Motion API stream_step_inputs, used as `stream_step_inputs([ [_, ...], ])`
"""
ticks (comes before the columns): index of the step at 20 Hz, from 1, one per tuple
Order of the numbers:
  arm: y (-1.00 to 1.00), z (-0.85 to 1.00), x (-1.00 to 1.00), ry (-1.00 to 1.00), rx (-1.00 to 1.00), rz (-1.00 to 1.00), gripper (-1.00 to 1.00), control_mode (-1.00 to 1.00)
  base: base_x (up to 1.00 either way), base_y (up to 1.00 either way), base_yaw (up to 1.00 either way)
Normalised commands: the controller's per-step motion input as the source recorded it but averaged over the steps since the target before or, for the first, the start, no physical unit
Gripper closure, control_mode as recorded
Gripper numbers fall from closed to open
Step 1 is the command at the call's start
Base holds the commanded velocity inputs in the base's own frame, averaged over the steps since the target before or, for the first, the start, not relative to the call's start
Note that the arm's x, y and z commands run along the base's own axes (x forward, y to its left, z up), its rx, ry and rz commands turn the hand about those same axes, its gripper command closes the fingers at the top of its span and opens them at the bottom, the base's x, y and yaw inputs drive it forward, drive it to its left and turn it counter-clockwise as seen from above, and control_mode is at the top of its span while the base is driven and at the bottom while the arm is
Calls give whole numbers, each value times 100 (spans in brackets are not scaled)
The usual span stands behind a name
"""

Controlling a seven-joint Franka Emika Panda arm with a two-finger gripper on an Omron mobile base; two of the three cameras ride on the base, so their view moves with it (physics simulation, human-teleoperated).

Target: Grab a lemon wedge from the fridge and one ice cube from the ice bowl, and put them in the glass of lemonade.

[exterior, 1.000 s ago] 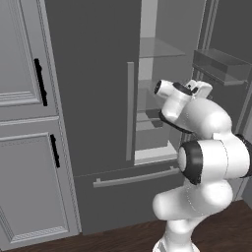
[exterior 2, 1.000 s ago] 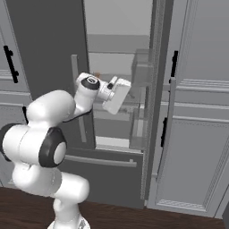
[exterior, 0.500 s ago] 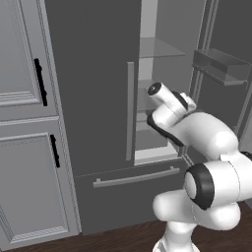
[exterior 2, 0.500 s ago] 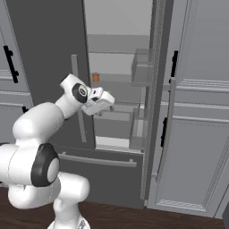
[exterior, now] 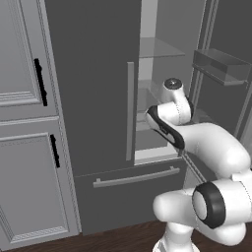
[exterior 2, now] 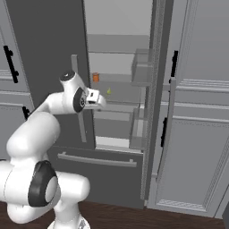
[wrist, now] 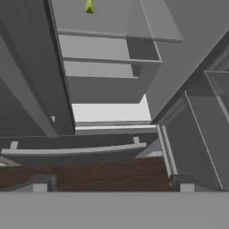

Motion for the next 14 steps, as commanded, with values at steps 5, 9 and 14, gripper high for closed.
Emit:
stream_step_inputs([
  [5,76,47,-19,-7,20,23,-100,-100,0,0,0],
  [9,76,38,13,-14,8,17,-100,-100,0,0,0],
  [14,29,12,35,-2,0,0,-100,-100,0,0,0],
])
